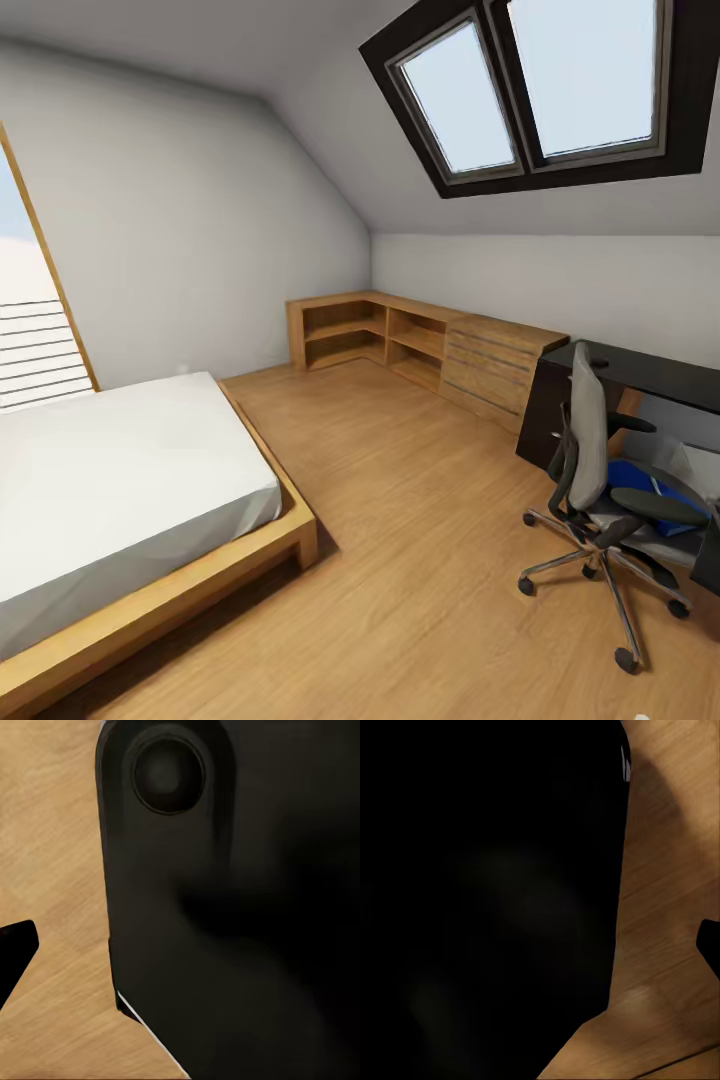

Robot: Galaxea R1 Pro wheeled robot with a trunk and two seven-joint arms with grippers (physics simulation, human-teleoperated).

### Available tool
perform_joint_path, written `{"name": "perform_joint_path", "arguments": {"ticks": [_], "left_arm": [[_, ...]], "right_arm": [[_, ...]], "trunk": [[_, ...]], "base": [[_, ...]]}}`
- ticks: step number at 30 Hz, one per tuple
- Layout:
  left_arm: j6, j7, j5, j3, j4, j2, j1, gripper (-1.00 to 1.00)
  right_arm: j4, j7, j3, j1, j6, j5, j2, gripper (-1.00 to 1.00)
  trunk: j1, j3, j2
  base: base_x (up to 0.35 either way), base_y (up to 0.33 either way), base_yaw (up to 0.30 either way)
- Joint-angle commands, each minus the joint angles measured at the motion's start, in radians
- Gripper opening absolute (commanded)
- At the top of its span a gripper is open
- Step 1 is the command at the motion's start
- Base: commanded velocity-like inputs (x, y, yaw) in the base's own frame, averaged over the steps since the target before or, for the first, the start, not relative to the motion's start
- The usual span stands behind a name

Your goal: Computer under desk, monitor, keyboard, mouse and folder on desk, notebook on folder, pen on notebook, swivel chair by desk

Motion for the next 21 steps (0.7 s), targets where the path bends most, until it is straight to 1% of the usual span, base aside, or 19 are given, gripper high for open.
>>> {"name": "perform_joint_path", "arguments": {"ticks": [1,3,4,7,9,15,21], "left_arm": [[0.000,0.000,0.000,0.000,0.000,0.000,0.000,1.00],[0.011,-0.011,-0.008,-0.004,-0.012,-0.011,-0.008,1.00],[0.013,-0.011,-0.009,-0.004,-0.015,-0.017,-0.008,1.00],[0.014,-0.011,-0.009,-0.004,-0.021,-0.034,0.001,1.00],[0.014,-0.011,-0.009,-0.004,-0.025,-0.042,0.012,1.00],[0.014,-0.011,-0.009,-0.005,-0.029,-0.046,0.021,1.00],[0.014,-0.011,-0.009,-0.005,-0.029,-0.046,0.021,1.00]], "right_arm": [[0.000,0.000,0.000,0.000,0.000,0.000,0.000,1.00],[-0.002,0.001,0.000,0.001,-0.002,0.011,0.011,1.00],[-0.002,0.002,0.000,0.001,-0.002,0.012,0.013,1.00],[-0.002,0.002,0.000,0.001,-0.002,0.013,0.015,1.00],[-0.002,0.002,0.001,0.000,-0.002,0.013,0.007,1.00],[-0.002,0.002,0.001,0.000,-0.006,0.013,-0.002,1.00],[-0.001,0.003,0.000,0.000,-0.040,0.013,-0.003,1.00]], "trunk": [[0.000,0.000,0.000],[-0.008,0.006,0.014],[-0.011,0.009,0.021],[-0.023,0.018,0.042],[-0.031,0.025,0.056],[-0.054,0.043,0.098],[-0.077,0.062,0.140]], "base": [[0.000,0.000,0.000],[0.000,0.000,0.000],[0.000,0.000,0.000],[0.000,0.000,0.000],[0.000,0.000,0.000],[0.000,0.000,0.000],[0.000,0.000,0.000]]}}
